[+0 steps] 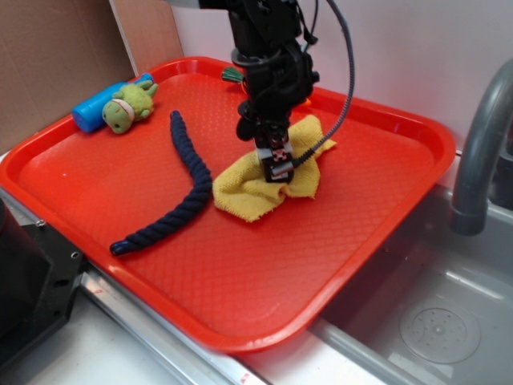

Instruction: Grab the yellow cloth.

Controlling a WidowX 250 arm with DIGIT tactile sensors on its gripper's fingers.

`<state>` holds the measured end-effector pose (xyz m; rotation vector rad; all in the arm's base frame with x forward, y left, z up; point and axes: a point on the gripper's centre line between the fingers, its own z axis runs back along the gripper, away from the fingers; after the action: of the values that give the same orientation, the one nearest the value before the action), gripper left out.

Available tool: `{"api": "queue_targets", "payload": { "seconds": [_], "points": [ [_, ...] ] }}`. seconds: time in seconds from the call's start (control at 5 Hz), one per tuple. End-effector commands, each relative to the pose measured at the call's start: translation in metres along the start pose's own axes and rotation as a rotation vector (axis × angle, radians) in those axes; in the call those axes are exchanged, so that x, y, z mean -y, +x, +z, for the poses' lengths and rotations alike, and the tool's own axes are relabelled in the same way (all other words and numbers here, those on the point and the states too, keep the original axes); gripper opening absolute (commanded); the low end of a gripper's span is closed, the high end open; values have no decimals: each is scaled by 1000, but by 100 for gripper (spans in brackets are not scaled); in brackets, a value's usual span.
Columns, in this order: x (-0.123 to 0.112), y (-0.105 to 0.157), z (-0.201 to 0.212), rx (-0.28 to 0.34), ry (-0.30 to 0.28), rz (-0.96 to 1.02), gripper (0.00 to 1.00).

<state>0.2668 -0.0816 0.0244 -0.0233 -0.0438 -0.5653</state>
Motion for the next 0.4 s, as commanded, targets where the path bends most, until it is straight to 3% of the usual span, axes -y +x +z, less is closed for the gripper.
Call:
{"api": "queue_targets", "payload": {
  "seconds": [0.0,0.2],
  "points": [
    [44,-19,25,-18,52,24,0],
    [48,-42,76,-66,99,180,0]
  ]
}}
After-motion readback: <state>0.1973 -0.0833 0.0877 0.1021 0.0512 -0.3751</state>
